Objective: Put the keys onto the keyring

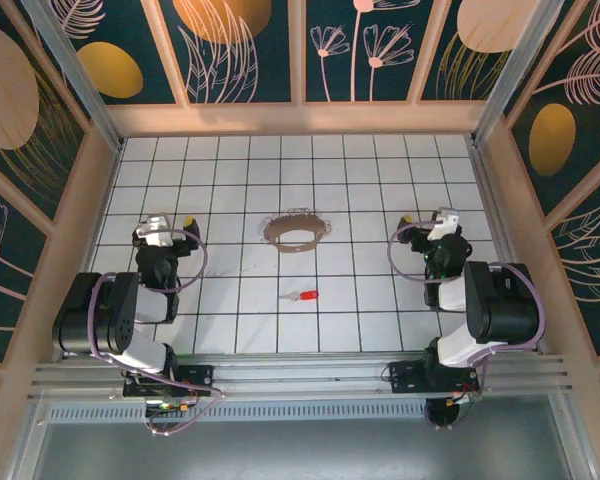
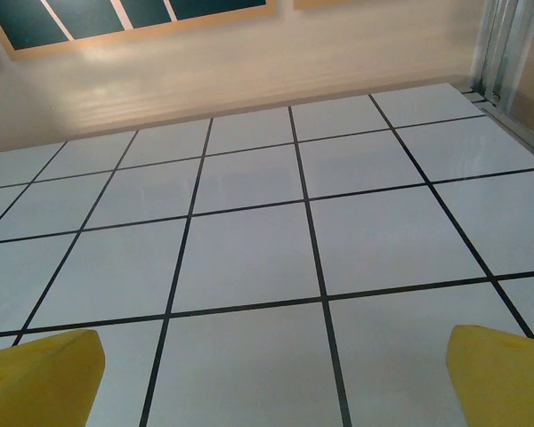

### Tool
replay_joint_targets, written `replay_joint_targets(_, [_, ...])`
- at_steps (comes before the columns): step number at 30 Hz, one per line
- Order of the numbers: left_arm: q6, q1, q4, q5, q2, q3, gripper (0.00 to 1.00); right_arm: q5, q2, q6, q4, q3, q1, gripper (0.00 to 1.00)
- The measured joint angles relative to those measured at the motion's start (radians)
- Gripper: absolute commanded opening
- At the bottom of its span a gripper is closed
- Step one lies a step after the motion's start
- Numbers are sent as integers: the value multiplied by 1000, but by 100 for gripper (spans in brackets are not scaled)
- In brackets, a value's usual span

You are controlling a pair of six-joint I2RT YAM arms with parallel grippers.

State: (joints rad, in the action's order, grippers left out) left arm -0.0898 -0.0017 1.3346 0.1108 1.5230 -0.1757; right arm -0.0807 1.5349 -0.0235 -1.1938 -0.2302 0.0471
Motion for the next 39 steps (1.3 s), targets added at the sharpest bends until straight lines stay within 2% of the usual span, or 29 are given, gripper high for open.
replay_joint_targets(24, [7, 0, -15, -24, 0, -10, 99, 24, -1, -1, 5, -3, -2, 99])
replay_joint_targets(28, [6, 0, -59, 5, -35, -18, 98, 74, -68, -6, 119, -39, -6, 99])
replay_joint_targets(32, [-1, 0, -177, 36, -110, -71, 99, 135, -204, -37, 213, -76, -8, 99])
replay_joint_targets(39, [-39, 0, -401, 55, -213, -220, 97, 273, -320, -258, 560, -300, 0, 99])
